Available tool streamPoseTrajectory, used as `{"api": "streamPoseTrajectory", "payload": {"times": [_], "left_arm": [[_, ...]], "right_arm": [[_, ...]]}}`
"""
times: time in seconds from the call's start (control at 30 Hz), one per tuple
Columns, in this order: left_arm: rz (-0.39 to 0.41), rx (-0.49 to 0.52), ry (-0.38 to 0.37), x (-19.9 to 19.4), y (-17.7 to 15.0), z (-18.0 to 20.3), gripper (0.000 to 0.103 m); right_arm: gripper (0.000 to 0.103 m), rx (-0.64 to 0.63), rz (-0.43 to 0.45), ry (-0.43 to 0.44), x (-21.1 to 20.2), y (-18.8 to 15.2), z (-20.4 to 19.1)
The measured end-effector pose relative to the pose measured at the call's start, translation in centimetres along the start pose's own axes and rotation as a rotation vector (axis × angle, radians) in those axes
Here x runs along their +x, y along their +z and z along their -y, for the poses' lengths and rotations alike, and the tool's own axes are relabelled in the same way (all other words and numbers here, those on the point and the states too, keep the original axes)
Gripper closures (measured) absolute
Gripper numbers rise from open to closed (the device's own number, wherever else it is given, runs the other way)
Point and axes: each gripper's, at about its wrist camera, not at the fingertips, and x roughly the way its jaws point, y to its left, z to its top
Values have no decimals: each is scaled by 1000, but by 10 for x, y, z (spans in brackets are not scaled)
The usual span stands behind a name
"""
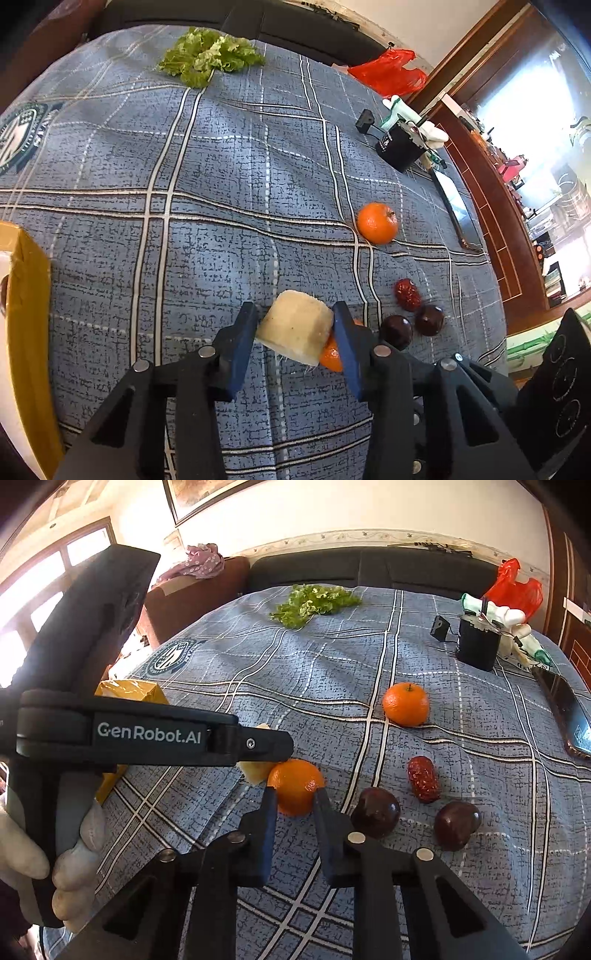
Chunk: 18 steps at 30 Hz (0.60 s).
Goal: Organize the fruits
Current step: 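Grasp the white cube with the left gripper while the right grasps a mandarin, then carry the white cube to the tray with the left gripper and release it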
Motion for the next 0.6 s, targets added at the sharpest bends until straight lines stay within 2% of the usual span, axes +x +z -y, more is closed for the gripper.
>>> {"api": "streamPoseTrajectory", "payload": {"times": [0.1,0.23,0.33,0.37,0.4,0.47,0.6], "left_arm": [[8,2,10,-7,-5,-1,63],[8,-12,-8,-29,-24,-11,63],[27,-29,-6,-50,-38,-21,63],[37,-44,-11,-58,-43,-25,63],[43,-58,-18,-63,-47,-29,63],[59,-92,-41,-79,-55,-37,63],[118,-123,-68,-109,-69,-43,62]], "right_arm": [[85,-24,-8,8,-3,-1,-4],[85,-36,-32,127,-16,0,-5],[84,-42,-20,110,-20,1,-3],[77,-36,-16,96,-20,1,-3],[60,-28,-12,81,-19,0,-2],[41,-20,0,42,-16,-2,-3],[40,-5,23,37,-9,0,-7]]}}
